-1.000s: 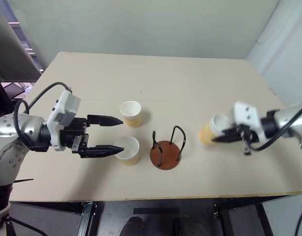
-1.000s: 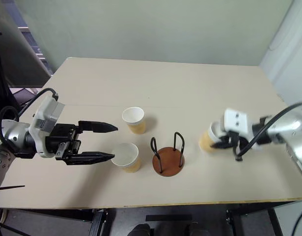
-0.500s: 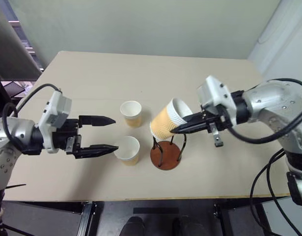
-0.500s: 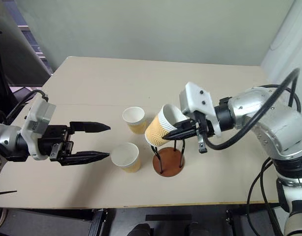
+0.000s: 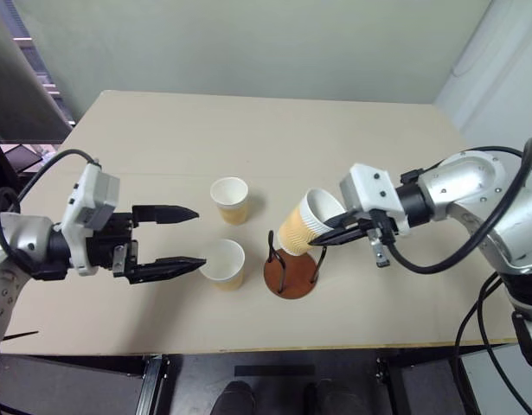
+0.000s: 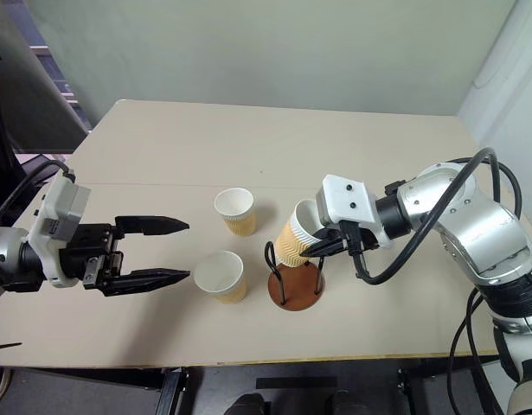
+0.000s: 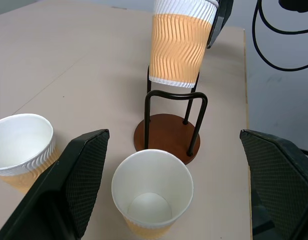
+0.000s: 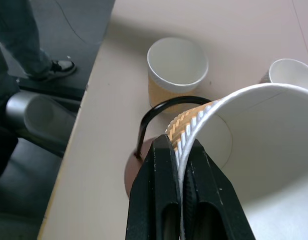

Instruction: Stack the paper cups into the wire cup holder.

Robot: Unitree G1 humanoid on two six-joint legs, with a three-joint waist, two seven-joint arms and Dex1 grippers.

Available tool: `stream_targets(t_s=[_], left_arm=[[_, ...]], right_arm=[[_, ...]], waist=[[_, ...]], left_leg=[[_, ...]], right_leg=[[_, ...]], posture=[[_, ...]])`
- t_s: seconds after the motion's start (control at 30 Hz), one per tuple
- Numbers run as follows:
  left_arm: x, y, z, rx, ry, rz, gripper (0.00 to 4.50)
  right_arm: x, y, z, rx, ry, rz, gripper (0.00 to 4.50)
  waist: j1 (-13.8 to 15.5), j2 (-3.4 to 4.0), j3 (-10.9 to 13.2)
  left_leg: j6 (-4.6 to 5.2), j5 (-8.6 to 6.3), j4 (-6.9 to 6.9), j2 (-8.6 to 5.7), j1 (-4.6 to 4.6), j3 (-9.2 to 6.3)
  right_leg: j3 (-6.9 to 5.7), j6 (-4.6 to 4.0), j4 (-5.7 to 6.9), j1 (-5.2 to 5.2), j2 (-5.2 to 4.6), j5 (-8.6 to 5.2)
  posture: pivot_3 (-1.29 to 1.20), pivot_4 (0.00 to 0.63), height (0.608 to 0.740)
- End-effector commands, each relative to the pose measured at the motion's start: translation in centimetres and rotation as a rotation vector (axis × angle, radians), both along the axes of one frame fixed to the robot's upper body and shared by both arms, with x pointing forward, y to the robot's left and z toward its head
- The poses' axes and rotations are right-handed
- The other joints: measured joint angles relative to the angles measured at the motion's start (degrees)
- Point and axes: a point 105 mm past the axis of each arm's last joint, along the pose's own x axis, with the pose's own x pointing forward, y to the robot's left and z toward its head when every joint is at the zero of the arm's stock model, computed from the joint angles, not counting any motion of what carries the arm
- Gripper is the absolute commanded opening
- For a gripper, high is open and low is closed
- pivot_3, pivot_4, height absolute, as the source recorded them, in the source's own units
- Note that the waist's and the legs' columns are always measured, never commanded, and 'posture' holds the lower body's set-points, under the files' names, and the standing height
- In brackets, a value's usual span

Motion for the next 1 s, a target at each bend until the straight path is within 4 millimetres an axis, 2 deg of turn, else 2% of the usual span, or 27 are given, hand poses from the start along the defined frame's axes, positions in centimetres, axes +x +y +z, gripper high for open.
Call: stream_targets(t_s=[0.03,0.1,0.23,0.37,0.43,0.47,0.57,0.63,0.73,0.87,1.0], left_arm=[[-0.5,-0.3,1.0,0.009,-0.046,-0.017,4.50],[-0.5,-0.3,1.0,0.009,-0.046,-0.018,4.50],[-0.4,-0.3,1.0,0.009,-0.045,-0.023,4.50],[-0.2,-0.1,0.9,0.021,-0.039,-0.027,4.50],[0.3,0.2,0.2,0.074,-0.027,-0.017,4.50],[0.6,0.4,-0.3,0.105,-0.019,-0.013,4.50],[1.5,0.7,-1.6,0.185,0.004,-0.013,4.50],[2.0,0.6,-2.7,0.238,0.032,-0.032,4.50],[3.0,0.8,-3.9,0.306,0.036,-0.026,4.50],[4.0,-0.5,-3.9,0.284,0.035,-0.071,4.50],[4.5,-0.6,-3.7,0.295,0.030,-0.077,4.50]], right_arm=[[-0.2,0.1,0.5,-0.010,-0.042,0.023,0.22],[-0.2,0.0,0.5,-0.016,-0.044,0.023,0.63],[-0.3,0.1,0.5,-0.019,-0.046,0.025,2.00],[-0.1,-0.1,0.6,-0.012,-0.055,0.001,3.55],[0.2,-0.9,0.9,0.011,-0.042,-0.044,4.32],[0.5,-1.6,1.2,0.046,-0.032,-0.078,4.47],[0.6,-4.2,3.0,0.218,-0.002,-0.135,4.47],[-1.0,-6.4,4.4,0.327,0.037,-0.108,4.47],[-3.1,-8.0,6.5,0.438,0.057,-0.094,4.47],[-5.0,-8.5,8.6,0.549,0.060,-0.092,4.47],[-6.1,-8.1,8.7,0.573,0.084,-0.094,4.47]], waist=[[0.0,0.00,0.0],[0.0,0.00,0.0],[0.0,0.00,0.0],[0.0,0.00,0.0],[0.0,0.00,0.0],[0.1,0.00,0.0],[0.6,-0.01,0.0],[1.1,-0.02,0.0],[1.4,-0.01,0.0],[1.1,-0.02,0.0],[0.4,-0.01,0.0]], left_leg=[[0.00,0.00,0.00,0.00,0.00,0.00],[0.00,0.00,0.00,0.00,-0.01,0.00],[0.00,0.00,0.00,0.00,-0.01,0.00],[0.00,0.00,0.00,0.00,-0.01,0.00],[0.00,0.00,0.00,0.00,-0.01,0.00],[0.00,0.00,0.00,0.00,-0.01,-0.02],[0.00,0.00,0.03,0.02,-0.03,-0.09],[0.00,0.00,0.06,-0.01,-0.08,-0.10],[-0.01,0.01,0.04,-0.09,-0.15,-0.07],[-0.08,0.04,0.00,-0.11,-0.09,0.08],[-0.10,0.05,-0.04,-0.10,0.05,0.19]], right_leg=[[0.00,0.00,0.00,0.00,0.00,0.00],[0.00,0.00,0.00,0.00,0.00,0.00],[0.00,0.00,-0.01,0.00,0.00,0.00],[0.00,0.00,0.00,0.00,0.00,0.00],[0.00,0.00,0.00,0.00,0.00,0.00],[0.00,-0.01,-0.01,0.00,0.00,0.00],[0.01,-0.01,-0.02,0.01,-0.07,-0.01],[0.01,-0.02,-0.04,0.01,-0.10,-0.01],[0.02,-0.05,-0.08,-0.01,-0.10,-0.03],[0.03,-0.07,-0.07,-0.02,0.04,-0.04],[0.09,-0.06,-0.02,0.00,0.08,-0.03]], posture=[[0.00,0.150,0.740],[0.00,0.150,0.740],[0.00,0.150,0.740],[0.00,0.150,0.740],[0.00,0.150,0.740],[0.00,0.150,0.740],[0.00,0.150,0.740],[0.00,0.150,0.740],[0.00,0.150,0.740],[0.00,0.150,0.740],[0.00,0.150,0.740]])
